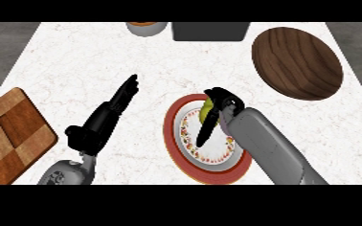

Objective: Pick the pear from the plate and place it in the bowl

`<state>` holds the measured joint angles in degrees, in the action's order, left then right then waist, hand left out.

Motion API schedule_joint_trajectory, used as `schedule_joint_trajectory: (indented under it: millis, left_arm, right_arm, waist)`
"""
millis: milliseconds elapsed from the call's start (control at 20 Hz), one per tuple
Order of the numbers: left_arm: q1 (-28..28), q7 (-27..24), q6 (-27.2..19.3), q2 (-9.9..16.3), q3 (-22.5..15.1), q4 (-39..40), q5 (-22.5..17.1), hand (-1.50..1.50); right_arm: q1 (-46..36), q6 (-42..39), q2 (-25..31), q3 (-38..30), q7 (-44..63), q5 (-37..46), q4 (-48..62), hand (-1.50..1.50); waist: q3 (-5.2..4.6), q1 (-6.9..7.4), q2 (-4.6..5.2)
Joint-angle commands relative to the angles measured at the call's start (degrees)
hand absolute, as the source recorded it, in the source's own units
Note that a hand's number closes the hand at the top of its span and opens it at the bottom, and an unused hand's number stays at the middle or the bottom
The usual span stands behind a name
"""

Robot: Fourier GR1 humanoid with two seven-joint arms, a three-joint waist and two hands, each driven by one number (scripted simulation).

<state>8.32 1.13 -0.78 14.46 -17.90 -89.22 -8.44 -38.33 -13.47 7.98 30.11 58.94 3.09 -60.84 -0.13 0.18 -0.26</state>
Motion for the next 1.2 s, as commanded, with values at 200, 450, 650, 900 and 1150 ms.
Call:
schedule_joint_trajectory:
  millis: [200, 450, 650, 900, 1150]
  left_arm:
    - [2.2, 0.8, 2.6, -1.3, 2.3, 1.9, 1.0, 0.00]
    - [-2.1, 3.9, 0.7, -3.5, -0.2, -4.3, 2.4, 0.00]
    - [-2.7, 0.7, 4.1, -0.6, 3.5, -2.7, 1.9, 0.00]
    - [0.5, 1.0, 3.9, -3.7, 3.7, 1.0, 3.2, 0.00]
    - [-0.5, -1.1, 4.7, -4.1, 4.0, 2.8, 4.0, 0.00]
  right_arm:
    - [1.2, -0.9, -4.9, -2.1, 1.0, 3.3, 5.5, -1.50]
    - [0.3, 0.4, -5.6, -3.9, -5.6, 6.8, 12.2, -1.50]
    - [5.7, 0.9, -5.1, -3.4, -9.1, 8.4, 4.7, 1.50]
    - [3.4, 1.0, -3.8, -5.9, -12.0, 12.7, 7.3, 1.50]
    - [4.5, 4.4, -7.0, -4.2, -11.4, 16.7, 7.5, 1.50]
  waist:
    - [0.12, 0.04, 0.35]
    - [0.15, 0.68, 0.36]
    - [0.14, 0.13, 0.24]
    - [0.13, 0.00, 0.31]
    - [0.12, -0.13, 0.29]
